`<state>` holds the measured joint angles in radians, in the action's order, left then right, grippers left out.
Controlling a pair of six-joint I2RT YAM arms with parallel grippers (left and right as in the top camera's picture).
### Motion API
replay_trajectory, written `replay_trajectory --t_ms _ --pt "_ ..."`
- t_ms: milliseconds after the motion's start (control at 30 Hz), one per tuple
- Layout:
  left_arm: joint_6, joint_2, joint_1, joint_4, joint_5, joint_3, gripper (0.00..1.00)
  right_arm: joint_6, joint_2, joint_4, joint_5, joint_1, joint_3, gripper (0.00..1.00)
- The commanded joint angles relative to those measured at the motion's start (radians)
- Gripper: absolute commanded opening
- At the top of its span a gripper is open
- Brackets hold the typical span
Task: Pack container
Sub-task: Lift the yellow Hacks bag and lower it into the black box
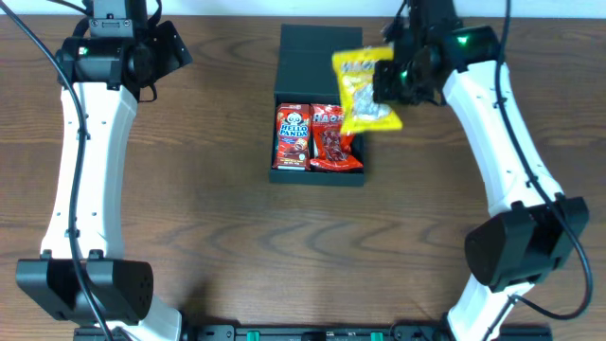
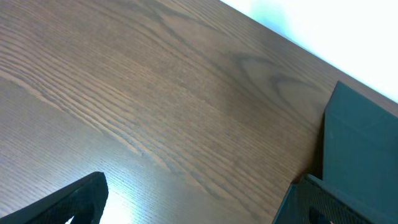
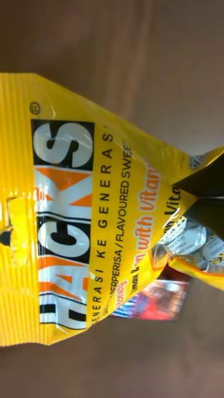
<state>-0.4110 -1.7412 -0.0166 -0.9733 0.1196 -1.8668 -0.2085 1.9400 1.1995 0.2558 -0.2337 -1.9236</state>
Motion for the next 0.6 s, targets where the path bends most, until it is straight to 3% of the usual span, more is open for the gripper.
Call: replay_trajectory --t_ms 0,200,567 --pt "0.003 -0.004 0.004 -0.006 0.009 -0.009 0.97 -0.001 -0.007 0.03 0.04 -0.039 -0.005 0.01" --pt "0.003 -0.004 0.004 -0.002 0.007 -0.009 0.98 -0.043 -0.004 0.028 0.04 -0.077 0.047 0.02" --pt "0.003 -0.004 0.004 -0.002 -0.016 -0.009 0.98 -0.129 -0.004 -0.133 0.04 -0.129 0.242 0.02"
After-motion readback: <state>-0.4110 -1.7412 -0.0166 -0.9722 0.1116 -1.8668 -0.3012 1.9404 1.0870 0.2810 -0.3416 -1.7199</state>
